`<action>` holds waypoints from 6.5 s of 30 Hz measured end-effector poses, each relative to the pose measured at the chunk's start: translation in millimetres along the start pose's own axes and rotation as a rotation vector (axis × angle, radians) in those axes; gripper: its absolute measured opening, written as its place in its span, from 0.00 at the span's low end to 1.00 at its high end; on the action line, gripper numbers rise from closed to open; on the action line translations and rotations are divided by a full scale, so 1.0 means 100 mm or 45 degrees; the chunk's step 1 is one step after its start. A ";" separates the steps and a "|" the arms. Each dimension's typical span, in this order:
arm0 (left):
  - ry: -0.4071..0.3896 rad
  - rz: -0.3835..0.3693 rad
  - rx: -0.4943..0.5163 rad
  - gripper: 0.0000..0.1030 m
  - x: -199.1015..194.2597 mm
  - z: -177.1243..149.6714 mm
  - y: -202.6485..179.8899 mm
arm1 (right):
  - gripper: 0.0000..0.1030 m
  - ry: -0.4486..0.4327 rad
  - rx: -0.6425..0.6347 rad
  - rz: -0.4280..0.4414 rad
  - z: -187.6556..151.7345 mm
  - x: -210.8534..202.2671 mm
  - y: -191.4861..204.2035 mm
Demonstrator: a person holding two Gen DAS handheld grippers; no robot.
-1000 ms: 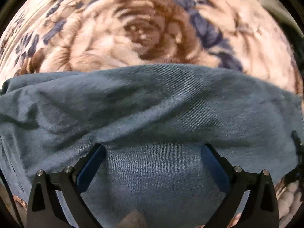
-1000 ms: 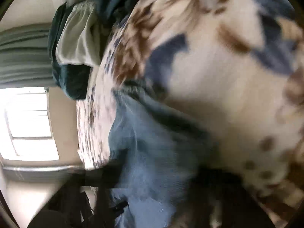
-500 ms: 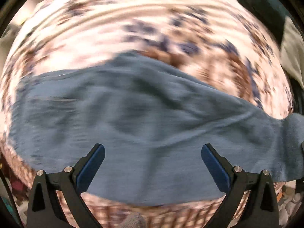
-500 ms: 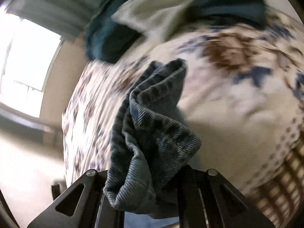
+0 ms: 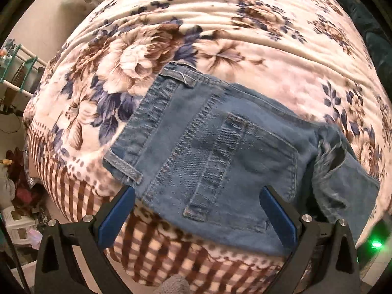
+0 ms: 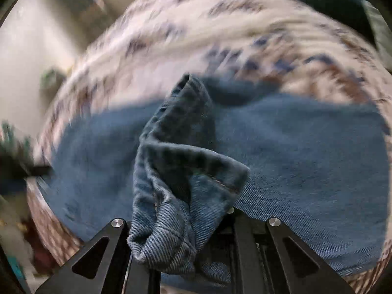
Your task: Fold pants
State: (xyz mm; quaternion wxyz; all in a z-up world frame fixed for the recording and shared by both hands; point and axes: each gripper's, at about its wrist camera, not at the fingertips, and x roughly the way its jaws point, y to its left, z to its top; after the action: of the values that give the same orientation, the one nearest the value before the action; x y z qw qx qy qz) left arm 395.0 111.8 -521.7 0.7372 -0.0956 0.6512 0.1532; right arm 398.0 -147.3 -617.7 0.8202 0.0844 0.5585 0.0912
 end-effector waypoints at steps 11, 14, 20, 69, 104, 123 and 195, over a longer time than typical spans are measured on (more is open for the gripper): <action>0.073 -0.314 0.213 1.00 0.19 0.24 -1.01 | 0.92 0.179 0.250 0.326 0.03 -0.70 -0.76; 0.135 -0.307 0.313 1.00 0.44 0.19 -1.35 | 0.92 0.162 0.403 0.132 -0.03 -0.93 -1.31; 0.231 -0.182 0.540 0.84 0.80 -0.10 -1.48 | 0.92 0.417 0.529 -0.111 -0.41 -0.56 -2.28; 0.248 -0.417 0.233 0.20 0.53 -0.50 -0.89 | 0.87 0.667 0.638 -0.060 -0.24 -0.30 -2.40; -0.277 -0.754 -0.882 0.43 1.12 -0.16 1.39 | 0.88 0.596 0.329 -0.190 0.96 0.36 -0.42; -0.236 -0.491 0.298 0.33 -0.45 -0.56 -1.89 | 0.88 0.441 0.694 -0.166 0.35 -0.58 -1.71; 0.231 -0.551 0.279 0.94 0.86 0.54 -2.37 | 0.61 0.419 0.785 0.082 0.05 -1.14 -3.59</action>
State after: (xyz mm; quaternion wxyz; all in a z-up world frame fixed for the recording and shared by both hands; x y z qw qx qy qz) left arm 537.0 -83.2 -613.1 0.6974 -0.1655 0.6916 -0.0889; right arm 381.5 -523.2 -599.5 0.6519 0.3300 0.6813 -0.0435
